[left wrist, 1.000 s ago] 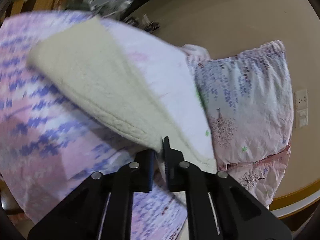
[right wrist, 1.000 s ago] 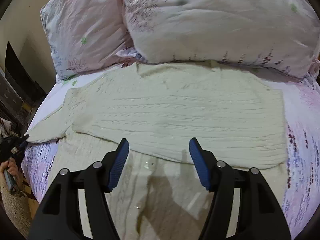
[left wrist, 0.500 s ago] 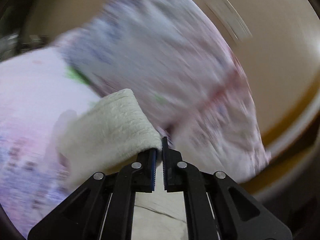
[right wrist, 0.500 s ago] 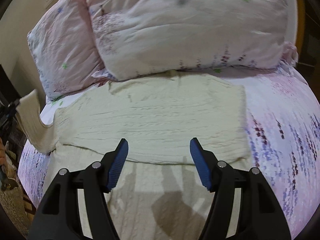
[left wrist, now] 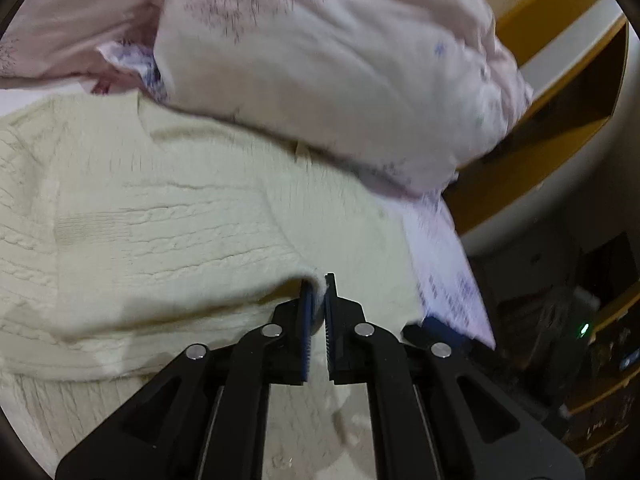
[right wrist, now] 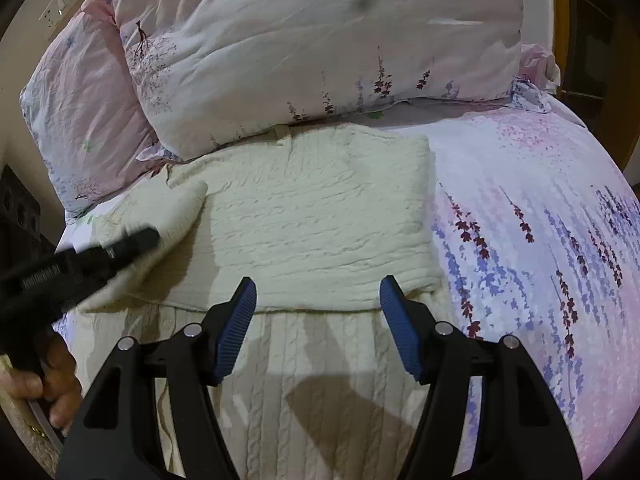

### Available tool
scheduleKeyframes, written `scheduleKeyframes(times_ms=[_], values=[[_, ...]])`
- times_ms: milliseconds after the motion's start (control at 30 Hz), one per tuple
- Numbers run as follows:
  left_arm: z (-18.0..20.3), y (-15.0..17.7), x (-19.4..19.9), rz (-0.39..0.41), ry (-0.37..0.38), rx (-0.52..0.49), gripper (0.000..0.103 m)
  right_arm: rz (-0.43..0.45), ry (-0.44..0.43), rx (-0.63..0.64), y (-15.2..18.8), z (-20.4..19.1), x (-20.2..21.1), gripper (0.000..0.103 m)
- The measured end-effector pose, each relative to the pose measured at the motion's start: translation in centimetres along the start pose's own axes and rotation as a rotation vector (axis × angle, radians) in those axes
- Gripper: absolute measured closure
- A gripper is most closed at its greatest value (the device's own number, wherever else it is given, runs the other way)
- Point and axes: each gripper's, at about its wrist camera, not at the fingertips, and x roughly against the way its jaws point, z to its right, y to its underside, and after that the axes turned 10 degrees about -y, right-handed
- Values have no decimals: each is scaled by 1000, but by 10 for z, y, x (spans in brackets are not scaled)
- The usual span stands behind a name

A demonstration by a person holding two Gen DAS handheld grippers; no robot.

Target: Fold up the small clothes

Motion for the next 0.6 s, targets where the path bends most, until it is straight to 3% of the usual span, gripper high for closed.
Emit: scheduleKeyframes(times_ms=[33,100,133,167,267,367,600], values=[[-2,3,3,-14,3,-3,94,2,1,4,-1,-1,1,39],[-8,6,13,-14,13,-1,70,5,1,17,-4,-4,2,39],[-15,8,26,6,16,9,47,9,1,29,-5,-6,2,39],[-22,9,38,32,13,19,38,15,-2,53,-6,-12,4,39],[-51,11,79,125,-29,51,38,31,-27,152,-8,-36,5,39],[-89,7,98,159,-103,134,38,39,-76,285,-7,-72,1,39],[-146,15,89,71,-204,242,42,3,-164,652,15,-169,-31,44]])
